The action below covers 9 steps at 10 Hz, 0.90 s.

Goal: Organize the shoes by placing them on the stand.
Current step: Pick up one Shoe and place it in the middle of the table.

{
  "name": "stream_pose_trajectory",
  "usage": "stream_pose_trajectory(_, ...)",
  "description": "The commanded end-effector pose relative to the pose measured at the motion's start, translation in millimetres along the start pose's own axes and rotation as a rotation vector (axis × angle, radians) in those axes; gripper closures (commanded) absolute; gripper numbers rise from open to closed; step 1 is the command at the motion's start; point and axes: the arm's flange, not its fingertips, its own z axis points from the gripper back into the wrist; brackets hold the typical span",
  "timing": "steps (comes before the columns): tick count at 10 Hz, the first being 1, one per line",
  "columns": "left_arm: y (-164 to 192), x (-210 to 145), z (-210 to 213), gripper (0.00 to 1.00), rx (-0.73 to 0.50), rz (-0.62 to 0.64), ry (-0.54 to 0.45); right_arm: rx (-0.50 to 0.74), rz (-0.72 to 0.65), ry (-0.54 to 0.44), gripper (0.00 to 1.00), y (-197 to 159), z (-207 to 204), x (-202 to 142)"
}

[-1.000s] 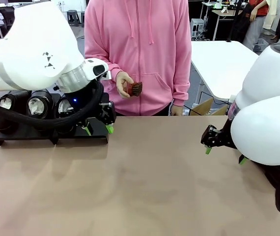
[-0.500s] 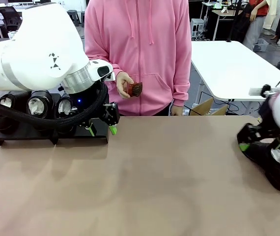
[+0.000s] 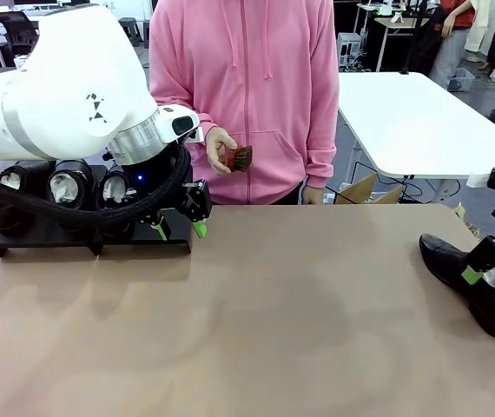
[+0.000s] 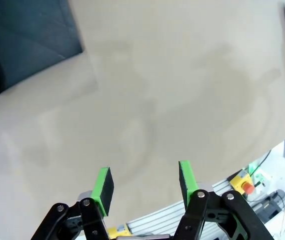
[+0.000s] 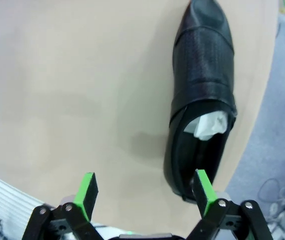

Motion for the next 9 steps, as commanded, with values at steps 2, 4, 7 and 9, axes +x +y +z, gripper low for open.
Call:
stream_pose_trajectory(2, 1.9, 0.8, 2.7, 0.31, 0.005, -0.002, 0.000, -0.117, 0.096, -0.016, 0.00, 14.3, -20.7, 3.1)
stream_pose_trajectory(4, 1.9, 0.8, 2.7, 0.31, 0.005, -0.002, 0.000, -0.216, 0.046, 0.075, 0.00, 21.2, -41.3, 19.8)
stream_pose_trajectory(7, 1.9, 0.8, 2.7, 0.31, 0.005, -0.002, 0.000, -0.271, 0.008, 0.142, 0.00, 15.6, -55.0, 27.6)
stream_pose_trajectory(9, 1.9, 0.8, 2.7, 0.31, 0.005, -0.002, 0.000, -0.259, -0.007, 0.126, 0.00, 11.0, -58.8, 28.2)
